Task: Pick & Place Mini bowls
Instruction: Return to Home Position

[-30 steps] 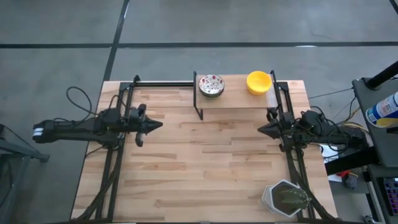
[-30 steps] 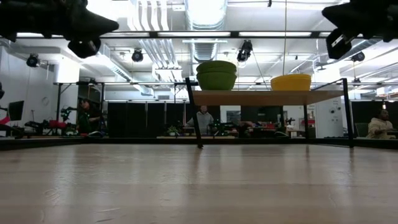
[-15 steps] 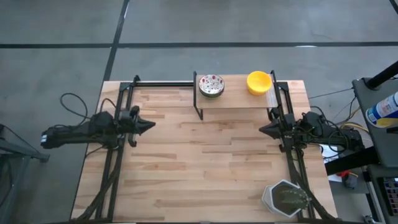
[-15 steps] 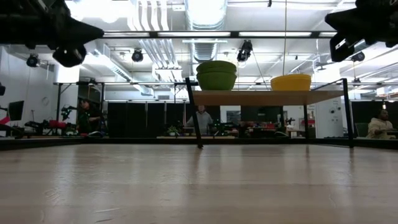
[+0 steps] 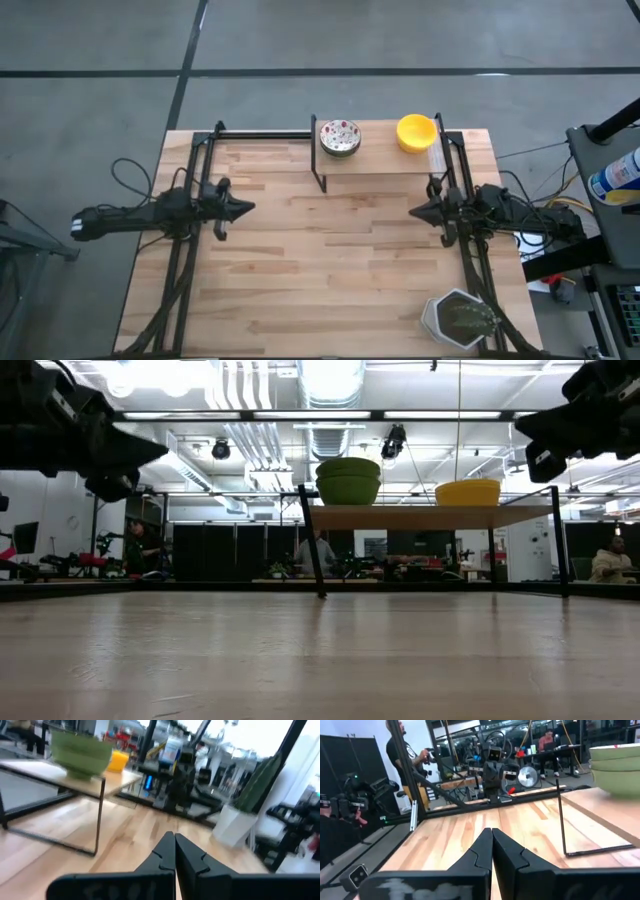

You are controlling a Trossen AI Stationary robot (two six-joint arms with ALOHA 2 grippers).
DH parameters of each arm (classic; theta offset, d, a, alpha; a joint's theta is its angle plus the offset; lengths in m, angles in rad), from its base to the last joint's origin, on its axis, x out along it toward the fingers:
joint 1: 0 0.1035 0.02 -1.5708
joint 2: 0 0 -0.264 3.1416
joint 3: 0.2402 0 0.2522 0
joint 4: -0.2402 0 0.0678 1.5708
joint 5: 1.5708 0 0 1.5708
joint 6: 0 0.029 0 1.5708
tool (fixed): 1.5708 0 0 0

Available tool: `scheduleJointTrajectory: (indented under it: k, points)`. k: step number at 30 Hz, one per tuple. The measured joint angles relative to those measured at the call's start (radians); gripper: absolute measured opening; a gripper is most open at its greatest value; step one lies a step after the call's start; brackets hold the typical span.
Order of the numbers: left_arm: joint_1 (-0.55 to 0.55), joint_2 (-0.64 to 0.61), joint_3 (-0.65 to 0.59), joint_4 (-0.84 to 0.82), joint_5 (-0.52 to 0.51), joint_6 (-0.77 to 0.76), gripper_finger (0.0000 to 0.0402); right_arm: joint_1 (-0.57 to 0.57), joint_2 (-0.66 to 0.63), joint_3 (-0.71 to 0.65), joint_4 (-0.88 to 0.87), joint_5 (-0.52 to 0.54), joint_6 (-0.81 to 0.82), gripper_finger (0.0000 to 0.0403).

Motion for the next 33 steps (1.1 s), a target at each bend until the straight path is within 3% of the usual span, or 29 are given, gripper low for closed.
scheduleJointTrajectory:
  k: [10, 33]
  points:
    - [0.000, 0.001, -0.001, -0.053, -0.001, 0.068, 0.0000, 0.000, 0.028, -0.051, 0.020, -0.009, 0.101, 0.0009]
    - [0.000, 0.003, -0.002, -0.056, 0.000, 0.066, 0.0000, 0.000, 0.048, -0.051, 0.020, -0.005, 0.105, 0.0009]
